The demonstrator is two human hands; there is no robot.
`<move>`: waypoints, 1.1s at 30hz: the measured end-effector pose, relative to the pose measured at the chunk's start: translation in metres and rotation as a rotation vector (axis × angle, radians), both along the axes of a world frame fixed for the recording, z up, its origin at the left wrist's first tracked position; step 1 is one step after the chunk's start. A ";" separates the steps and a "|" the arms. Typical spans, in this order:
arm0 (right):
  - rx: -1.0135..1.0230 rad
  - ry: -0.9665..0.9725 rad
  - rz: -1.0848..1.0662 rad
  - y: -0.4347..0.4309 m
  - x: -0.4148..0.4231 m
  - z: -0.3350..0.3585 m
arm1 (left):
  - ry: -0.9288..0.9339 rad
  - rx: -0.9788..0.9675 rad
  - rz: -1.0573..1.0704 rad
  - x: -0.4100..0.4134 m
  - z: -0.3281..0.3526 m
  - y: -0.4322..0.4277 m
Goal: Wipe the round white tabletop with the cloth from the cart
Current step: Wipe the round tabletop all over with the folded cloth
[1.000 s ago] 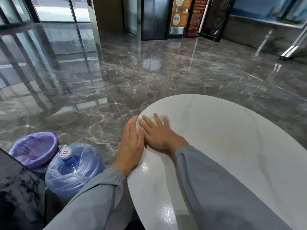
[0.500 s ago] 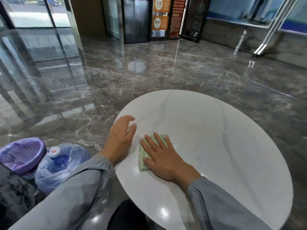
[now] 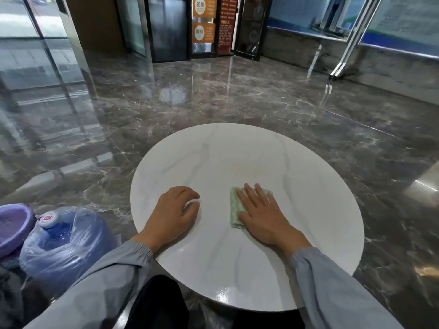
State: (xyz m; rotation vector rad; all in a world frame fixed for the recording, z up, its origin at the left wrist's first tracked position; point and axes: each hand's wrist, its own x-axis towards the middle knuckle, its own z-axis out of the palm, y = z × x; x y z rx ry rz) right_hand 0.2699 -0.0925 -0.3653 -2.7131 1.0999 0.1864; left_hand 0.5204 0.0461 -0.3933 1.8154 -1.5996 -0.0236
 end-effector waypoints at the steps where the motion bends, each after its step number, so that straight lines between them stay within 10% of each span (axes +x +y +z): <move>1: -0.004 0.010 -0.014 0.000 0.001 0.000 | 0.003 -0.002 0.012 0.000 0.001 0.000; 11: -0.009 -0.068 0.183 0.076 -0.006 -0.009 | -0.154 0.054 -0.028 -0.009 0.000 0.002; 20: 0.026 0.052 -0.329 -0.039 -0.055 0.003 | -0.136 0.086 -0.024 -0.009 0.005 0.002; 33: -0.015 -0.075 0.137 0.078 -0.046 -0.004 | -0.191 0.091 -0.019 -0.008 0.001 0.003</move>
